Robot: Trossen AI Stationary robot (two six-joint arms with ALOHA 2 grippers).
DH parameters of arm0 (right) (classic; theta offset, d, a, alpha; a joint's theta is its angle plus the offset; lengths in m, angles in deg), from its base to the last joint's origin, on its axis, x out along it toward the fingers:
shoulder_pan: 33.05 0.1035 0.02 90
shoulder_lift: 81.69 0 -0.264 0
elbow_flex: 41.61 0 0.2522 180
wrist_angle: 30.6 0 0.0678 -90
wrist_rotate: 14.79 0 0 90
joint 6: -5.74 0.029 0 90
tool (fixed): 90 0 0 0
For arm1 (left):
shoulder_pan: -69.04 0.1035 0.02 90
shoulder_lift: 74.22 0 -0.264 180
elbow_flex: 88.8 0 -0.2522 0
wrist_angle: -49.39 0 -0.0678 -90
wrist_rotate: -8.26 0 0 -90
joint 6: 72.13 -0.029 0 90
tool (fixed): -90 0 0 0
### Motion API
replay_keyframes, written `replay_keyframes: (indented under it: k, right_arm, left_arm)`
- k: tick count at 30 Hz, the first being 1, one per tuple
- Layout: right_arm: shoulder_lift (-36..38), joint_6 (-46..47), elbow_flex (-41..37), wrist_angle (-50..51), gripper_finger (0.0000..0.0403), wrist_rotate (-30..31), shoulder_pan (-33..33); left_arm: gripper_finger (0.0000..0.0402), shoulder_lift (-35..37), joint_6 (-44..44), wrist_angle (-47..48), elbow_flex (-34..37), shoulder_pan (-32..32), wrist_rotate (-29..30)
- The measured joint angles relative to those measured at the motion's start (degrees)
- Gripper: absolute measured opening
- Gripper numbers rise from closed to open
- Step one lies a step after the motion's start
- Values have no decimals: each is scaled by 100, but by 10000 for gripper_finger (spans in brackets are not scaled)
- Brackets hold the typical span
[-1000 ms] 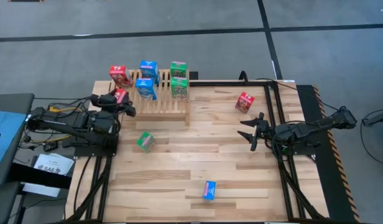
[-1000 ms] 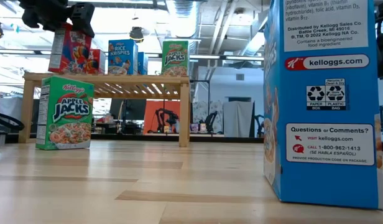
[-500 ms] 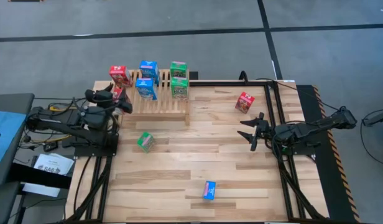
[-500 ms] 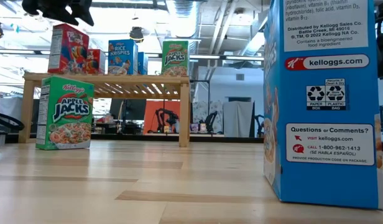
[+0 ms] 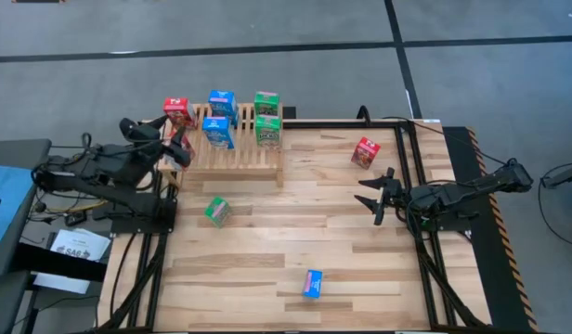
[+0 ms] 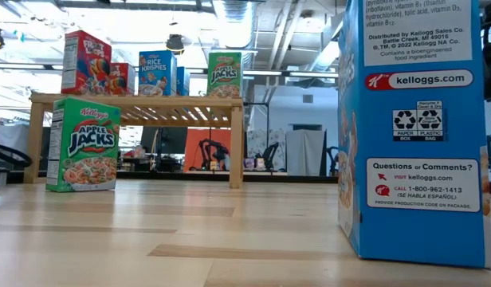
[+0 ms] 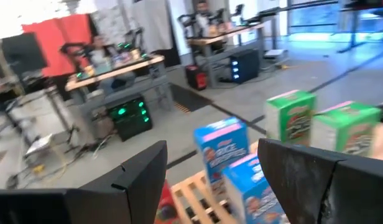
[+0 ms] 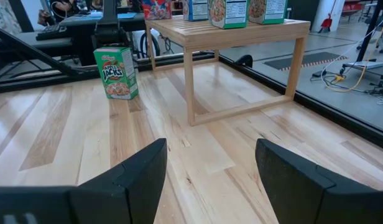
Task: Stack cereal on shelf
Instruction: Put the bottom red cereal box on the shelf aligned with the red cereal box
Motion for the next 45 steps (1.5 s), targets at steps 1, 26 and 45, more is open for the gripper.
replay_keyframes:
  k: [1, 26, 45]
  right_arm:
    - [1, 0, 0, -1, 272, 0, -1]
    - [1, 0, 0, -1, 272, -4, -2]
    - [-1, 0, 0, 0, 272, -6, -2]
  left_arm:
    - [242, -44, -87, 5, -75, -115, 4]
    - [233, -1244, 563, 274, -440, -2353, 1161]
    - [233, -1344, 5968, 4758, -437, -2609, -476]
